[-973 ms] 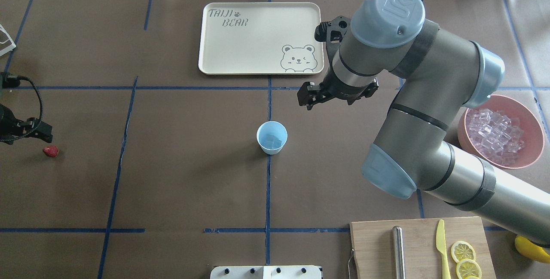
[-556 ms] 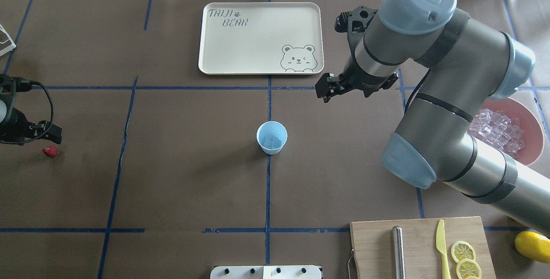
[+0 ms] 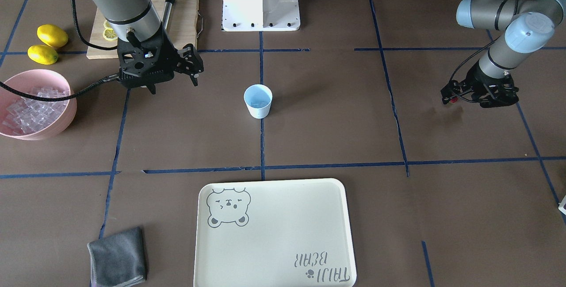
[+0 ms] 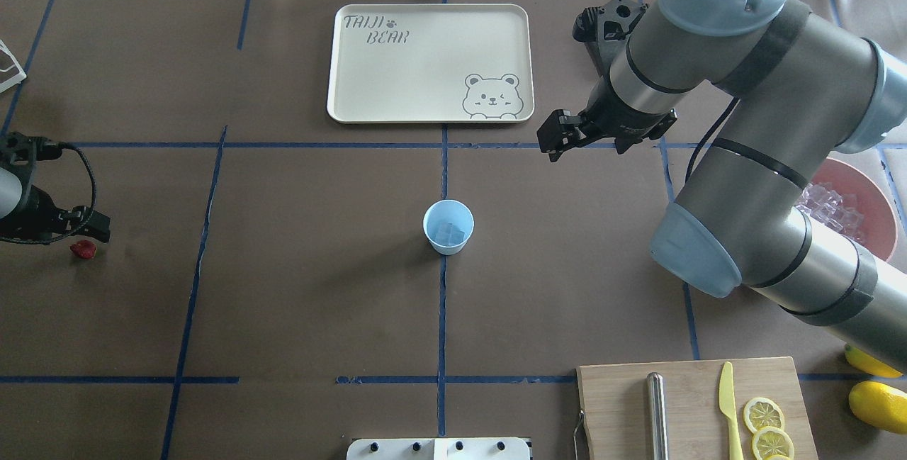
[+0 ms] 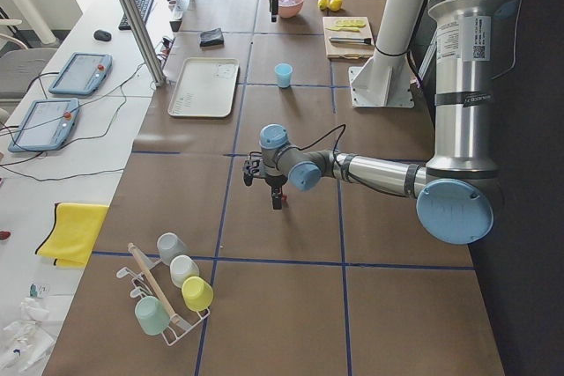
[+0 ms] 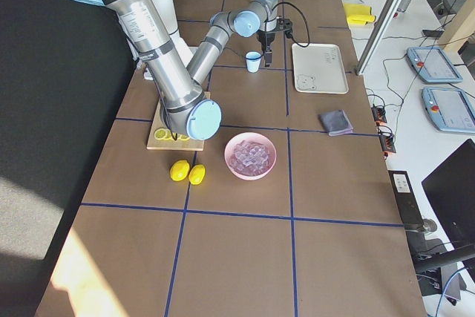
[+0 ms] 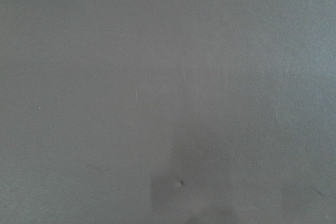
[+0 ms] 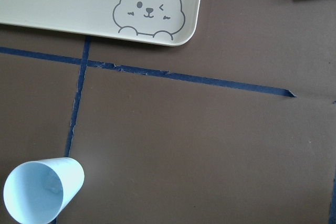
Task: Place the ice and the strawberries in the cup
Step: 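Raise the right gripper away from the cup while the left gripper grasps the strawberry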
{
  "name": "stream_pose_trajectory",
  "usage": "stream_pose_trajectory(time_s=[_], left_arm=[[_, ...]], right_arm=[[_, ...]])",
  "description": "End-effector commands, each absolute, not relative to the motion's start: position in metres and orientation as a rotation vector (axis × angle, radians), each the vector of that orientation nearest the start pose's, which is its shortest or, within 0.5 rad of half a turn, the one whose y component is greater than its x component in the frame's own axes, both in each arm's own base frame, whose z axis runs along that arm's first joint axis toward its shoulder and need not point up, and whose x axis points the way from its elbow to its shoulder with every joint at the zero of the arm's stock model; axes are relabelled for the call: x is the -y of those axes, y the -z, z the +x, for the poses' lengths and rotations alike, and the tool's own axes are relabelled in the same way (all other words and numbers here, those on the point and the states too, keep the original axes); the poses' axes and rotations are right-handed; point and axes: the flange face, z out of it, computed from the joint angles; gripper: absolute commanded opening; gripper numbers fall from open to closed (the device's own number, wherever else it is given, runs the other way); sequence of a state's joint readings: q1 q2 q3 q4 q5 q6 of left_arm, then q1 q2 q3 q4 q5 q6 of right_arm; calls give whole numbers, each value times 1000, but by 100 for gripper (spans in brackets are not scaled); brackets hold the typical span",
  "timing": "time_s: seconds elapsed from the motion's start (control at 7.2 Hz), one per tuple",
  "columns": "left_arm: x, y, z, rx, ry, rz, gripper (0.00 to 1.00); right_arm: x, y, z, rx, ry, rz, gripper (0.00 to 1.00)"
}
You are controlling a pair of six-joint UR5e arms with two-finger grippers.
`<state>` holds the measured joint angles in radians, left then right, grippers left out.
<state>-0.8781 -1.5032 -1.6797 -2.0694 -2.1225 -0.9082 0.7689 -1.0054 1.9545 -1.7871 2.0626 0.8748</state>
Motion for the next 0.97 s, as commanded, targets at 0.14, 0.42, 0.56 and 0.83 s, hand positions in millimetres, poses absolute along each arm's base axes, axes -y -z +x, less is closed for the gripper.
stream_pose_trajectory(time_s=[0.14,0.42,0.56,0.83], left_arm=[[428,-593,256,-758,54,-24,97],[426,-591,260,-763,46,-26,95],[425,-590,261,-772,41,-20,91],[425,-591,261,-771,38,-23,75]], right_arm=[[473,-201,-361,847,109,133,100],[474,-202,-360,847,106,132,100],[474,-202,-359,847,104,132,100],[474,-202,-358,847,103,133,100]])
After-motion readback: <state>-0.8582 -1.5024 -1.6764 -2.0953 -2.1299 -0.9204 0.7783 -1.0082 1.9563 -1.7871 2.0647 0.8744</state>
